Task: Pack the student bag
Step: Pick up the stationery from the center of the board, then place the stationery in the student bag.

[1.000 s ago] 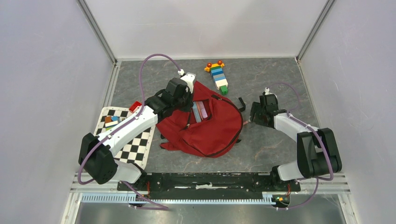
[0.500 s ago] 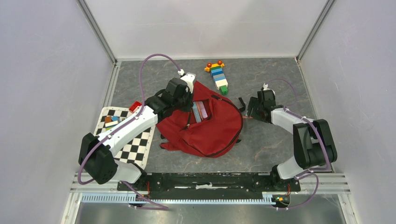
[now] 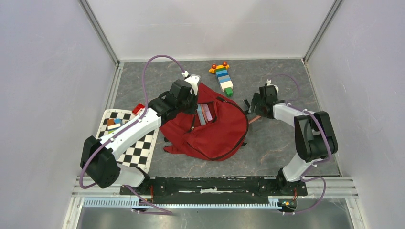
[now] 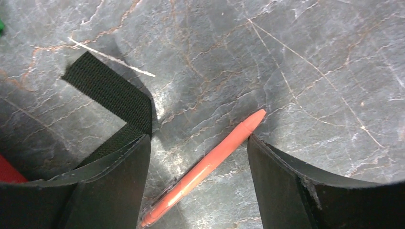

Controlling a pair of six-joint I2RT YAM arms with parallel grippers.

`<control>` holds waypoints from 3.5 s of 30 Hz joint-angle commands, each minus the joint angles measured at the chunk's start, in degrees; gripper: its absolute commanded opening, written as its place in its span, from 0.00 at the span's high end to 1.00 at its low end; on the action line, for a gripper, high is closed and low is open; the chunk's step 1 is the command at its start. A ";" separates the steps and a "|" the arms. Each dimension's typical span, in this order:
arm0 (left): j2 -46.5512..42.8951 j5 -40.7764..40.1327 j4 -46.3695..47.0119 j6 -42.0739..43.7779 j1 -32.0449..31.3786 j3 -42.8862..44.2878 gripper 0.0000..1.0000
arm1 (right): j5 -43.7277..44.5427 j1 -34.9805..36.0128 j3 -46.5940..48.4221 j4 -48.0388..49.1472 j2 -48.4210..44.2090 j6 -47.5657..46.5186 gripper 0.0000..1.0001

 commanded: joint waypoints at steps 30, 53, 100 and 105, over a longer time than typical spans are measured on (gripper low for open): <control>-1.75 -0.18 1.92 1.81 0.16 0.67 0.98 | -0.49 5.36 -0.18 -4.30 -0.76 -14.47 0.85; -2.68 1.53 2.84 0.93 0.16 0.19 0.98 | -17.45 12.67 13.21 -18.24 -20.08 -16.33 1.00; -1.89 1.15 2.65 1.02 0.16 0.23 0.98 | -5.70 32.01 16.63 17.51 5.10 -1.86 0.76; -1.92 1.01 2.63 1.02 0.17 0.18 0.98 | -4.51 31.98 15.69 15.82 2.08 -4.24 0.53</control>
